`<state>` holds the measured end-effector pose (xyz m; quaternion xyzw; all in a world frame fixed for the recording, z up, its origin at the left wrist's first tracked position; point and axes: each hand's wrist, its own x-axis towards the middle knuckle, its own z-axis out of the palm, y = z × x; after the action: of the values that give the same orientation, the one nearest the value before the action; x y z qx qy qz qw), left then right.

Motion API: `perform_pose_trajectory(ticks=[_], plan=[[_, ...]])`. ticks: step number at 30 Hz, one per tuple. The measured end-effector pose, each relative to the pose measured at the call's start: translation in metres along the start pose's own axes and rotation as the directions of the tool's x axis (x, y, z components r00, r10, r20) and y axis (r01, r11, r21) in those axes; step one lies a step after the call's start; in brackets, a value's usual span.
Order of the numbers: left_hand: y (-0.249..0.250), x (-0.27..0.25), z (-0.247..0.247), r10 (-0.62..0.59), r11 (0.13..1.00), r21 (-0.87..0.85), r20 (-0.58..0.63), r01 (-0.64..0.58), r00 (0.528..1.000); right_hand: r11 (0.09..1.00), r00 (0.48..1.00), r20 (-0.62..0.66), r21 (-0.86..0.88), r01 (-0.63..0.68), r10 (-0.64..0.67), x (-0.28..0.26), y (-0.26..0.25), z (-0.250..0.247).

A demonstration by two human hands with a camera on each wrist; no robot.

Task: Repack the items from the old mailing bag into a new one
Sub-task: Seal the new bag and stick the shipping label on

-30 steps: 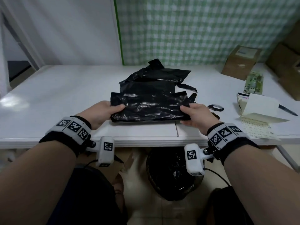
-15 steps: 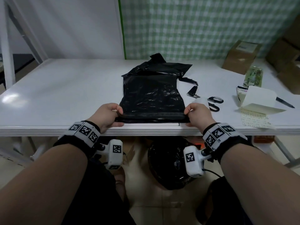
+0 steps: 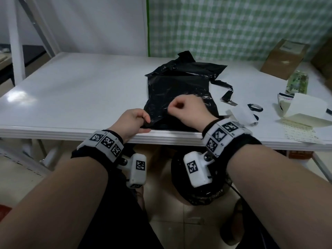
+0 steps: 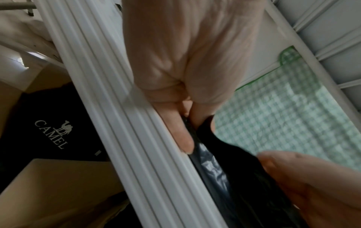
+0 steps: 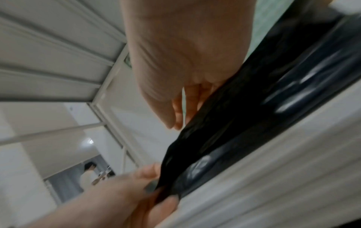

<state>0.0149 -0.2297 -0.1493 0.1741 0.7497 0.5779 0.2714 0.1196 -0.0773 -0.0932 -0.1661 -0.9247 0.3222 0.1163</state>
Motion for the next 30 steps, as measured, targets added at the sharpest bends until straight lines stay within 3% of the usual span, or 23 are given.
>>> perform_pose_trajectory(ticks=[2, 4, 10, 14, 30], plan=[[0.001, -0.002, 0.0, 0.022, 1.0, -0.006, 0.023, -0.022, 0.999, 0.998, 0.992, 0.118, -0.042, 0.045, -0.04, 0.007, -0.009, 0.022], [0.001, -0.004, -0.001, 0.041, 0.999, -0.024, 0.044, -0.04, 0.998, 0.999, 0.988, 0.152, -0.045, 0.03, -0.023, 0.011, -0.012, 0.039], [-0.001, -0.002, -0.005, 0.014, 0.999, -0.037, 0.016, -0.013, 1.0, 0.995, 0.994, 0.097, 0.086, -0.05, 0.042, 0.012, -0.002, 0.064], [0.004, -0.002, -0.009, -0.074, 0.949, -0.301, 0.088, 0.098, 0.993, 0.993, 0.997, 0.066, 0.099, -0.056, 0.049, 0.014, 0.003, 0.069], [0.003, -0.002, -0.012, -0.036, 0.959, -0.277, 0.1, 0.062, 0.994, 0.987, 0.994, 0.106, 0.156, -0.02, 0.004, 0.015, 0.007, 0.072]])
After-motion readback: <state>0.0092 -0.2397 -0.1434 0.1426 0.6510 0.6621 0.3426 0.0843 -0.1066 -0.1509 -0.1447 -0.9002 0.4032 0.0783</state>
